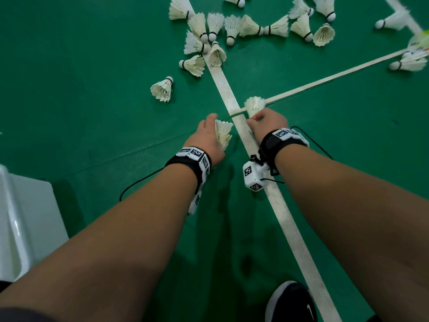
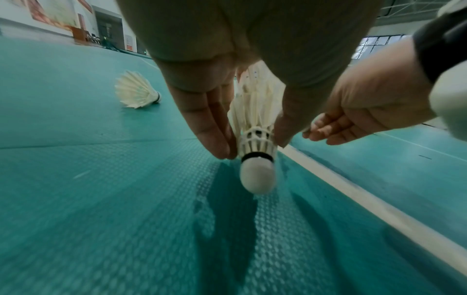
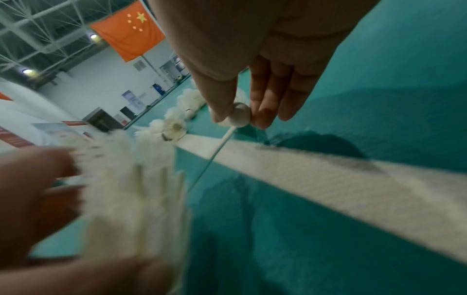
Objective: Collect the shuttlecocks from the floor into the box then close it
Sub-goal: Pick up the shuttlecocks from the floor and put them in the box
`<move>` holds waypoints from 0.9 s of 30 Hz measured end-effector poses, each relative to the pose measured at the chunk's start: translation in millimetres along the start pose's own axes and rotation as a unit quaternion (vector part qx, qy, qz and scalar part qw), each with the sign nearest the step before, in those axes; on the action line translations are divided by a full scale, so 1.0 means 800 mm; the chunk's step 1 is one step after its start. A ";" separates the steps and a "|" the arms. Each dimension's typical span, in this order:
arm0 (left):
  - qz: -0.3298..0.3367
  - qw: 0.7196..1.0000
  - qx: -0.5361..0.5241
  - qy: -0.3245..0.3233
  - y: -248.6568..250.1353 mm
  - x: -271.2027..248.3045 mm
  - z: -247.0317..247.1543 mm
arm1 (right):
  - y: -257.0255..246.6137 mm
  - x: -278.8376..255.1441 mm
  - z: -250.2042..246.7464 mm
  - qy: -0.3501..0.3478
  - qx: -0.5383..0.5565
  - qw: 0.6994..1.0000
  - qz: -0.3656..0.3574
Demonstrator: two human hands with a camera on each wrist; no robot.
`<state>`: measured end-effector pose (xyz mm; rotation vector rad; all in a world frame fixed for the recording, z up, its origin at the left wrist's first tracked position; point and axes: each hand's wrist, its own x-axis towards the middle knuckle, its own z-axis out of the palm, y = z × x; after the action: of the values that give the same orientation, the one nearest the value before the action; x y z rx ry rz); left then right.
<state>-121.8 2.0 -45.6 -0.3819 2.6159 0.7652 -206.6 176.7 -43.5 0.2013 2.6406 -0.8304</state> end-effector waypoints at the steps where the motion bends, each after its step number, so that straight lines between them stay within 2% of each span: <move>1: -0.006 1.000 0.006 -0.013 -0.002 -0.001 -0.001 | -0.010 -0.006 0.010 -0.007 0.015 1.000 -0.007; 4: -0.012 0.999 0.015 -0.044 -0.007 -0.005 -0.002 | -0.037 -0.020 0.036 -0.013 0.046 0.999 -0.016; 8: -0.020 0.998 -0.004 -0.052 -0.017 -0.008 -0.005 | -0.062 -0.026 0.047 -0.043 0.063 0.997 -0.034; 11: -0.015 0.999 -0.006 -0.050 -0.027 -0.011 -0.011 | -0.071 -0.024 0.050 -0.072 0.025 0.996 -0.048; 15: -0.030 0.999 -0.028 -0.029 -0.039 -0.012 -0.018 | -0.077 -0.028 0.056 -0.107 0.032 0.993 -0.046; 19: -0.014 0.999 -0.036 -0.020 -0.052 -0.016 -0.021 | -0.085 -0.038 0.062 -0.137 0.043 0.988 -0.048; 22: -0.014 0.999 -0.035 -0.010 -0.057 -0.019 -0.026 | -0.092 -0.046 0.066 -0.135 0.063 0.988 -0.050; 27: -0.017 0.999 -0.041 0.015 -0.067 -0.021 -0.037 | -0.099 -0.056 0.070 -0.081 0.174 0.979 -0.074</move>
<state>-96.0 -56.0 -40.1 -0.4621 2.6042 0.8637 -167.5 78.4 -27.7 0.0225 2.3647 -1.3013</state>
